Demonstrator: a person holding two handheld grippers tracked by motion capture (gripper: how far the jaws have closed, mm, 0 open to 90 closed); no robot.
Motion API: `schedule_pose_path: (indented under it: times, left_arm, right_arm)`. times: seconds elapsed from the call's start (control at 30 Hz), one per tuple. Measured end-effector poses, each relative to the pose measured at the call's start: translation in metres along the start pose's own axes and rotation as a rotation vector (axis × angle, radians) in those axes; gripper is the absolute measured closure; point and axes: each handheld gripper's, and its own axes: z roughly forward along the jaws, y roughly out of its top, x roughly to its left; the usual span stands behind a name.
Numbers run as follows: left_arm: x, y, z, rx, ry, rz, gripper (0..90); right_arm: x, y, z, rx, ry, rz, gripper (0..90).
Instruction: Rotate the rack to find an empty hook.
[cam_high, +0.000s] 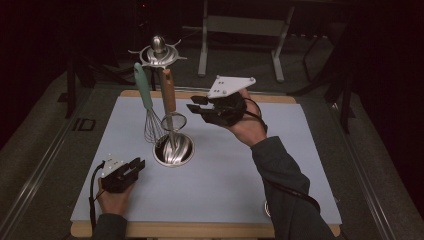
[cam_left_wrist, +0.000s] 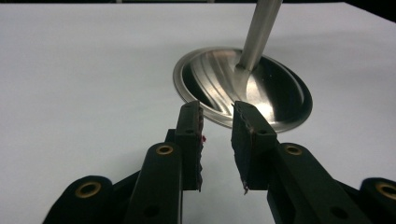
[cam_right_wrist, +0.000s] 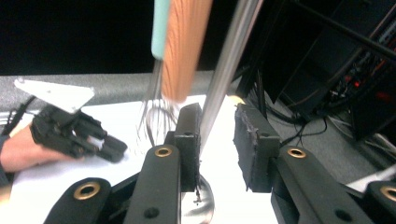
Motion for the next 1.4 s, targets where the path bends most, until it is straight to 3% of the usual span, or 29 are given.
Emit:
schedule_pose_path:
  times: [0.1,0.27,0.43,0.8,1.03,1.27,1.4]
  left_arm:
    - [-0.002,0.004,-0.004,-0.027,-0.013,-0.029,76.0]
    - [-0.016,0.018,-0.012,-0.076,-0.027,0.008,81.9]
    - [-0.028,0.035,-0.027,-0.166,-0.054,0.027,89.9]
    - [-0.035,0.080,-0.050,-0.338,-0.129,-0.002,90.0]
    - [-0.037,0.108,-0.056,-0.410,-0.155,0.001,90.0]
    - [-0.041,0.133,-0.062,-0.474,-0.160,0.011,90.0]
    - [-0.043,0.146,-0.067,-0.494,-0.161,0.037,89.9]
  right_arm:
    - [0.000,-0.011,-0.005,0.009,-0.003,0.012,70.0]
    - [-0.005,-0.028,-0.019,0.017,-0.017,0.035,69.8]
    - [-0.009,-0.045,-0.024,0.039,-0.027,0.065,69.8]
    - [-0.001,-0.094,-0.023,0.125,-0.043,0.104,69.4]
    - [-0.004,-0.125,-0.024,0.228,-0.069,0.177,70.9]
    - [-0.002,-0.151,-0.022,0.280,-0.062,0.199,69.5]
    - [0.001,-0.163,-0.027,0.303,-0.082,0.212,67.7]
